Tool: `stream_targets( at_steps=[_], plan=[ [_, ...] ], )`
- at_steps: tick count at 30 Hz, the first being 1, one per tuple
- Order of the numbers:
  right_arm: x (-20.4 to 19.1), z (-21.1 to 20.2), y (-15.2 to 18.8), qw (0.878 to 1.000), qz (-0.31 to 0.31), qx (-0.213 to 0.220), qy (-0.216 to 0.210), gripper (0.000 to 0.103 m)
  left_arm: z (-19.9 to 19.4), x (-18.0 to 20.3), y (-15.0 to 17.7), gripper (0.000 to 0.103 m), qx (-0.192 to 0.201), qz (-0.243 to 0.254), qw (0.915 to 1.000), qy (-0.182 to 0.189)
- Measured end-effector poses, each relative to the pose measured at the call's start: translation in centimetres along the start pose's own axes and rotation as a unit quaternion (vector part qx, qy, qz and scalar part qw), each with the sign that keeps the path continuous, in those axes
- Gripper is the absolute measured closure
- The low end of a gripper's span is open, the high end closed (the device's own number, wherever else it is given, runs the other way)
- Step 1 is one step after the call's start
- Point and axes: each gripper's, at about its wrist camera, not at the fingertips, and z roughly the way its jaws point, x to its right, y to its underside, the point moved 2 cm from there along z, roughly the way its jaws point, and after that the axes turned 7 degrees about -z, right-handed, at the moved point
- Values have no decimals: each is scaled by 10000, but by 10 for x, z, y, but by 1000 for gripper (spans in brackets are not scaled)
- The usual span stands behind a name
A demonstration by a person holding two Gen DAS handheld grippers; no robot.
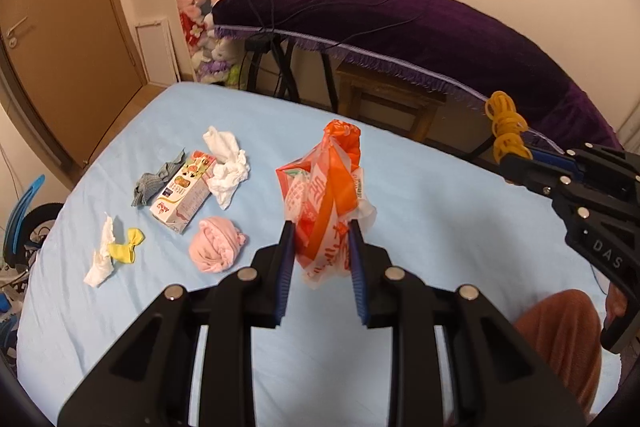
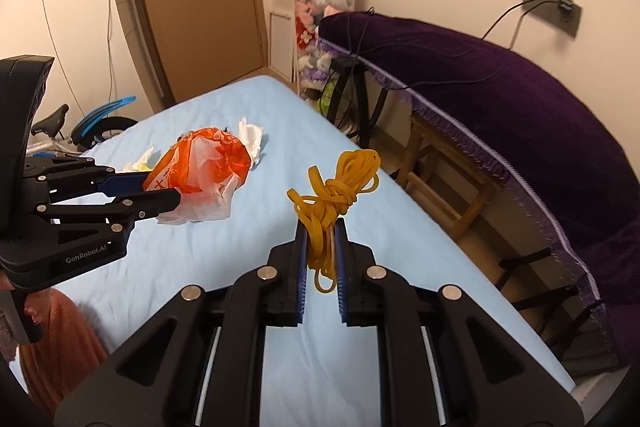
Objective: Collect trash
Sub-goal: 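Carry the plastic bag and rubber bands to the grey bin and release both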
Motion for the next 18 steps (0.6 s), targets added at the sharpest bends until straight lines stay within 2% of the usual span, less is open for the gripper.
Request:
stream_targets(
  at_steps=[5, 10, 13, 18],
  plan=[
    [16, -66, 17, 9993, 146, 191, 280, 92, -45, 41, -1, 77, 279, 355, 9987, 246],
    [40, -137, 46, 9962, 439, 381, 648, 92, -89, 102, 0, 77, 537, 878, 9926, 643],
    [57, -182, 68, 9922, 598, 475, 986, 92, -113, 146, 3, 77, 744, 1240, 9854, 896],
    [92, -255, 107, 9815, 875, 565, 1608, 92, -147, 226, 7, 77, 942, 1755, 9682, 1510]
  ],
)
